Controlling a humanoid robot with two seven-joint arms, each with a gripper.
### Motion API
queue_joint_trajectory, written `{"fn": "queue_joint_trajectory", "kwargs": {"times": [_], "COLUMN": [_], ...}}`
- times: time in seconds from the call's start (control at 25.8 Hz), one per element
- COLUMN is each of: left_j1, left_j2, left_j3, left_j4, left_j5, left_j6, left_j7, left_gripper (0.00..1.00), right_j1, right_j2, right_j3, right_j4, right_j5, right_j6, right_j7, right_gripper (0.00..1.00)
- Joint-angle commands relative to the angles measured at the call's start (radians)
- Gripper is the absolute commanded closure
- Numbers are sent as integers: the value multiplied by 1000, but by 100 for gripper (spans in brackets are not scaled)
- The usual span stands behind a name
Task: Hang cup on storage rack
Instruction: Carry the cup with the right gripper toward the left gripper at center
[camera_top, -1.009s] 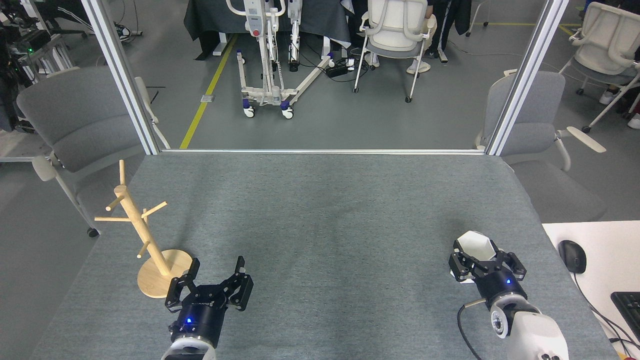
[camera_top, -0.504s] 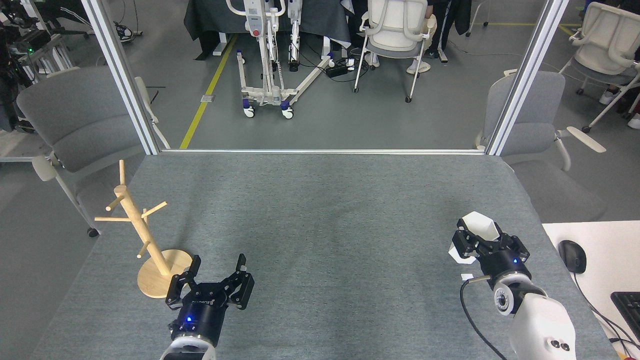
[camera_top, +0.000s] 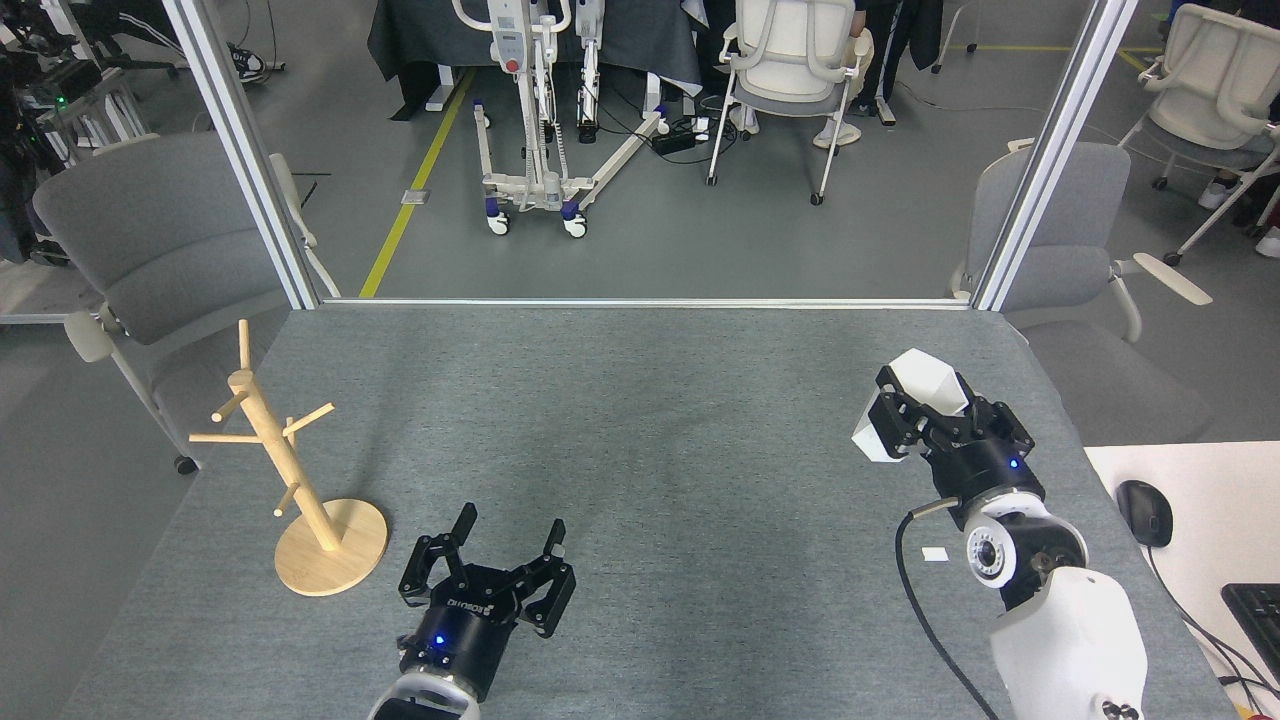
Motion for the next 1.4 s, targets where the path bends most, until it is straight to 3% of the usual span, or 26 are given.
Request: {"fn": "queue_joint_trajectory", "kwargs": {"times": [0.0,0.12,0.23,0.39,0.54,0.85,1.01,1.36], "left_j1": [-16,-68,-144,-255,-319,-361,-408,-398], "left_j2": [13,1,-4,-27,-59,-50,-42,-41], "left_j3": [-140,-226,-303,-334,-334,-321,-283,-263], "left_j4": [-21,-8,25,81,144,157,157,148], "left_j5": [-82,-180,-190,-183,-182,-179,-176,-176], "left_j6": [-18,-47,-52,-81,-115,-122,-124,-251], "left_j7": [-4,-16,-22,-100,-113,-114,-117,-183], "left_gripper": [1,1,1,1,1,1,1,1], "right_j1": [9,3,-23,-91,-128,-112,-62,-56], "right_j2": [7,10,32,59,66,96,136,151], "right_j3": [71,189,276,318,391,434,483,519], "right_j4": [-209,-323,-386,-421,-432,-415,-402,-402], "right_j5": [1,11,74,136,182,215,280,289], "right_j6": [162,341,487,573,670,686,686,686], "right_j7": [140,185,266,441,487,539,543,543], "right_gripper": [100,100,100,100,100,100,100,100]}}
